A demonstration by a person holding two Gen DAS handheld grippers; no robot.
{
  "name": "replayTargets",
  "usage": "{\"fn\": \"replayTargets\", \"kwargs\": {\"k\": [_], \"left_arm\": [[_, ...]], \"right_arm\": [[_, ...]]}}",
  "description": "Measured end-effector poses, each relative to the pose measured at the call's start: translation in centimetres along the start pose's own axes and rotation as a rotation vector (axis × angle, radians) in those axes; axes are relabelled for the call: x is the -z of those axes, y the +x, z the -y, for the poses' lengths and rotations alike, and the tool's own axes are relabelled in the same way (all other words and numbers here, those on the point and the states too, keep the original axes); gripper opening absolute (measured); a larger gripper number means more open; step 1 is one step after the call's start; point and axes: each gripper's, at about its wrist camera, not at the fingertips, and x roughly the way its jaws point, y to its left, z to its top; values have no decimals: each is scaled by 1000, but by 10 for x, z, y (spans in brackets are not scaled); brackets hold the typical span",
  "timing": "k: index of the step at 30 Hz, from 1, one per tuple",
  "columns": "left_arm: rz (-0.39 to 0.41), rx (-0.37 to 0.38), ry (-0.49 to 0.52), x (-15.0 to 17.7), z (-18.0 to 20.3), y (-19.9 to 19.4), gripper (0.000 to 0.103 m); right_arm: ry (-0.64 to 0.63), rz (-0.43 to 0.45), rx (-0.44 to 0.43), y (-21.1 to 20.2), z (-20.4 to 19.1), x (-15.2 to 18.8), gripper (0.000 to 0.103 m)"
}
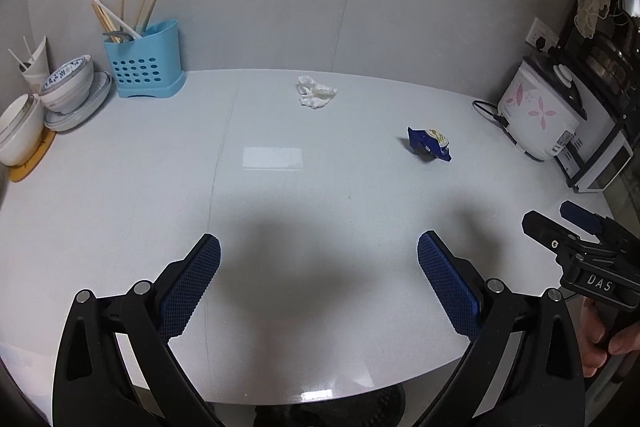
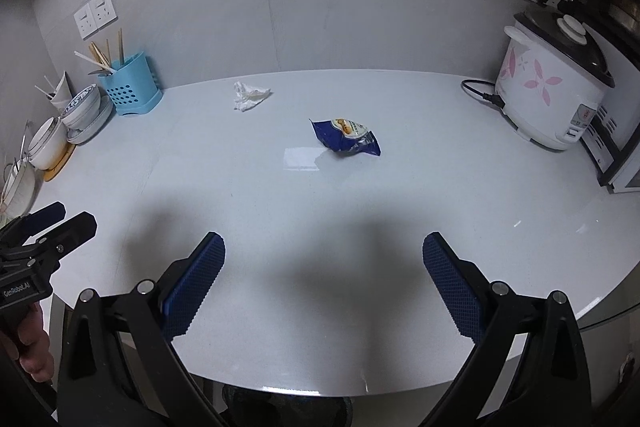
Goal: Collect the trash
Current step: 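Raise both tools back above the counter toward the tissue and blue snack packet, then grasp the blue snack packet with the right gripper while the left gripper grasps the tissue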
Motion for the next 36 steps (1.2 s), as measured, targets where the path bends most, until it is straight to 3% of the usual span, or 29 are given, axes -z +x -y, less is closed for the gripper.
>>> {"fn": "replayTargets", "kwargs": {"k": [14, 28, 36], "left_arm": [[-52, 5, 22, -76, -29, 93, 97], [-100, 26, 51, -142, -38, 218, 97], [-110, 39, 45, -163, -34, 270, 97]], "right_arm": [[36, 10, 83, 74, 1, -67, 95], [73, -63, 140, 160, 16, -95, 95], [123, -132, 155, 204, 27, -101, 95]]}}
